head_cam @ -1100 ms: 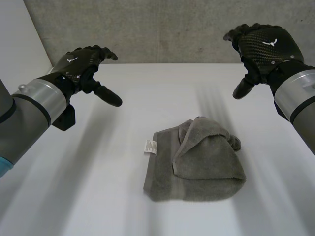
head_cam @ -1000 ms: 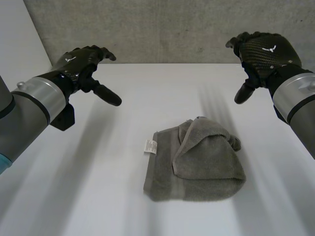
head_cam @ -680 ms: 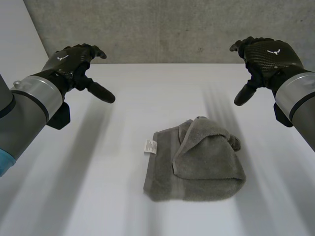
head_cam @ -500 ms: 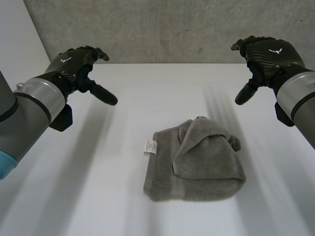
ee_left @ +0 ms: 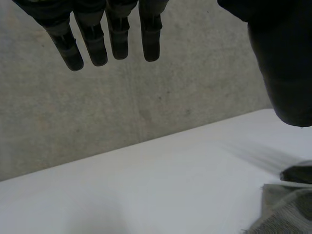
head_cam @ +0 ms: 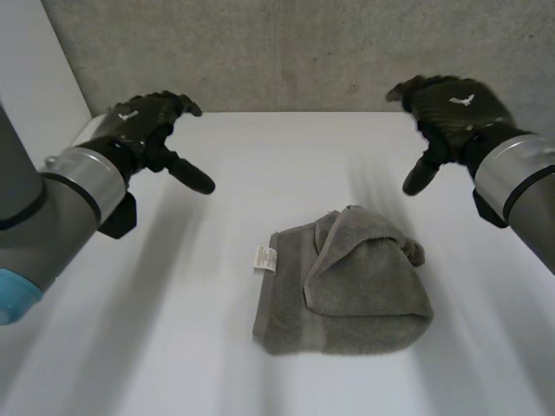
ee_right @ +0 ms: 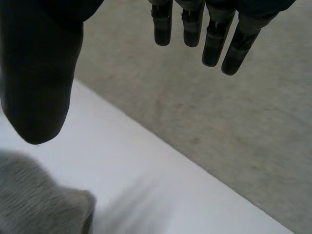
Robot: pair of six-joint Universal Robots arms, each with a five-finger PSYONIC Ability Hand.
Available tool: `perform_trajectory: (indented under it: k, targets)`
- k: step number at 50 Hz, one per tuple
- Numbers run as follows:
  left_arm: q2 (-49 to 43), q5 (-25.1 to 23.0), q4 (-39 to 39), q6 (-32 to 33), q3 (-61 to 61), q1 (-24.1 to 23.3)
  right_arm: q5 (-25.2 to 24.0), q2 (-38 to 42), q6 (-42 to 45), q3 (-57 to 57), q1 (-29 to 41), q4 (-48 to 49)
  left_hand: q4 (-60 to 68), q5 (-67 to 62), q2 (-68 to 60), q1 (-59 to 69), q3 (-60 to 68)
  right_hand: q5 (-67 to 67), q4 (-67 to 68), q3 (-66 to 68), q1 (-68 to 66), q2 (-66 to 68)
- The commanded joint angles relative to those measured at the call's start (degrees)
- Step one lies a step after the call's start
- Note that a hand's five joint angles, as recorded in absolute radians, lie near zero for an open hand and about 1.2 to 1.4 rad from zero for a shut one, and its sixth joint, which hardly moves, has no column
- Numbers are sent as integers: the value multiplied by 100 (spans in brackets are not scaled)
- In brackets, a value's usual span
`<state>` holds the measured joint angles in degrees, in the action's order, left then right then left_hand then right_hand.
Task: Fold the towel.
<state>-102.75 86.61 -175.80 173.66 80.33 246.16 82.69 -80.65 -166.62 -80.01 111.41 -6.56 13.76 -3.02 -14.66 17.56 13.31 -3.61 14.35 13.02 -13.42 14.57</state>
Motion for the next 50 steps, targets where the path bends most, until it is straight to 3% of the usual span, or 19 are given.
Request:
perform_trajectory:
  k: [1, 10, 11, 12, 14, 15, 16, 17, 23, 28, 42, 47, 49, 50]
  targets:
    - [-632, -65, -271, 10, 106, -358, -1123, 523, 1692, -111, 64, -679, -376, 197, 361, -650, -331, 361, -435, -302, 342, -457]
    - [-1669, -742, -719, -8, 299, -683, -1133, 1227, 1976, -243, 197, -539, -376, 129, 293, -583, -331, 352, -435, -302, 333, -449]
    - [-1800, -847, -823, -60, 299, -761, -1133, 1288, 1958, -287, 214, -270, -376, 113, 277, -566, -331, -1063, -435, -302, -1082, 967]
    - [-1801, -848, -824, -60, 299, -762, -1133, 1289, 1958, -287, 214, -267, -376, 112, 277, -566, -331, -1077, -435, -302, -1096, 981]
    - [-1880, -918, -904, -96, 290, -833, -1133, 1324, 1871, -427, 197, 258, -376, 96, 260, -549, -331, -4895, -435, -302, -4914, 4798]
    - [-1932, -961, -991, -130, 256, -928, -1133, 1324, 1870, -428, 197, 260, -376, 79, 243, -532, -331, -4912, -435, -302, -4931, 4816]
    - [-1968, -962, -1035, -174, 238, -1025, -1124, 1315, 1827, -506, 144, 434, -376, 62, 226, -516, -331, -6312, -435, -302, -6331, 6215]
    - [-1968, -962, -1035, -175, 238, -1026, -1106, 1298, 1783, -559, 118, 549, -376, 62, 226, -515, -331, -6636, -435, -302, -6655, 6540]
    - [-2126, -979, -1299, -465, 132, -1377, -1053, 1227, 1580, -612, 65, 612, -376, -5, 159, -448, -331, -6639, -435, -302, -6658, 6543]
    - [-2415, -979, -1536, -509, -34, -1658, -939, 973, 1116, -902, -418, 524, -376, -56, 108, -398, -331, -6639, -435, -302, -6658, 6543]
    - [-3040, -971, -1642, -491, -474, -1975, -939, 762, 991, -1456, -1042, 445, -376, -258, -93, -196, -331, -6639, -435, -302, -6658, 6543]
    - [-3137, -936, -1651, -491, -571, -2028, -948, 744, 991, -1553, -1069, 445, -376, -2091, -1927, 1638, -331, -6639, -435, -302, -6658, 6543]
    - [-3137, -883, -1659, -491, -650, -2028, -957, 744, 991, -1553, -1069, 445, -376, -5571, -5406, 5117, -331, -6639, -435, -302, -6658, 6543]
    - [-3137, -883, -1659, -491, -650, -2028, -983, 744, 983, -1527, -1060, 445, -376, -5590, -5426, 5136, -331, -6639, -435, -302, -6658, 6543]
